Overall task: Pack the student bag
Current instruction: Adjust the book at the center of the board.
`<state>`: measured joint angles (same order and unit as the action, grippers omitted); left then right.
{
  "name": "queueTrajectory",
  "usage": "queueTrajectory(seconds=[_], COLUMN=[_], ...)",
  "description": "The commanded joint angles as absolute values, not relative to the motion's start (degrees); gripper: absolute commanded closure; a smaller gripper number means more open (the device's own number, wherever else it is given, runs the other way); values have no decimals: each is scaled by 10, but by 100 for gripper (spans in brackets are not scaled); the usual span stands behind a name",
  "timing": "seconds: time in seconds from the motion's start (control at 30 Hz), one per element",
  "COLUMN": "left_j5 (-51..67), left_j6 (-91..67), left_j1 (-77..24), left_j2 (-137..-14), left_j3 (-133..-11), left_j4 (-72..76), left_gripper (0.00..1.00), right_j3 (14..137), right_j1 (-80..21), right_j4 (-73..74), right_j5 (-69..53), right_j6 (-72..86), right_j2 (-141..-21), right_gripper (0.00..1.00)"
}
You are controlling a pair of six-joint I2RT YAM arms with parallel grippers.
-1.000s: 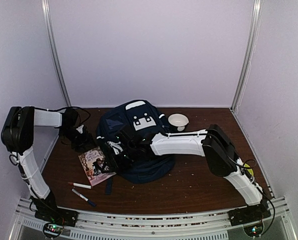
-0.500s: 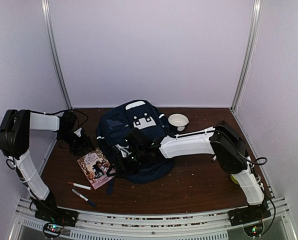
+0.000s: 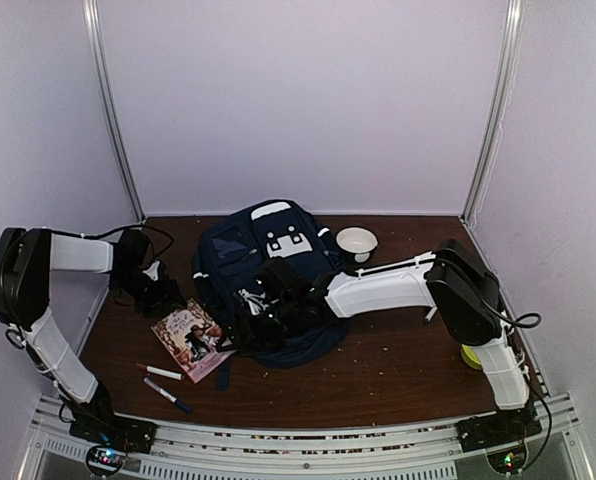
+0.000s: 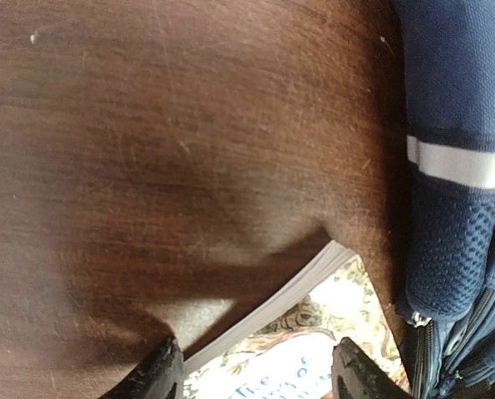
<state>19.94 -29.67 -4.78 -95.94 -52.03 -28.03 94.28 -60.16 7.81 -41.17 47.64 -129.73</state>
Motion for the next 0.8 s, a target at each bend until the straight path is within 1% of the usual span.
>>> queueTrajectory(seconds=[0.0,0.27,0.47,0.57,0.6,0.77], left_j5=[191,173,167,163,161,171], left_j6=[-306,-303,-307,-310,-310,-322], left_j1=[-57,-58,-58,-58,-57,-58], left_j2=[-957,-938,-931,-921,-920,-919], left_j3=[-492,-486,-473,-473,-475,-483], left_j4=[-317,-340,-335,-336,-337,-332], left_gripper=[37,38,38,38,38,38], right_j3=[939,954,879,849,844,839], right_j1=[-609,-615,-623,-626,-628,-645], right_j4=[90,79,83,73,80,73], right_j5=[-406,-407,-339,-316,-306,-298], right_j6=[525,585,596,595,592,601], right_j2=[-1344,-1375,-1294,-1255,-1241,-1232], right_gripper=[25,25,24,25,24,21])
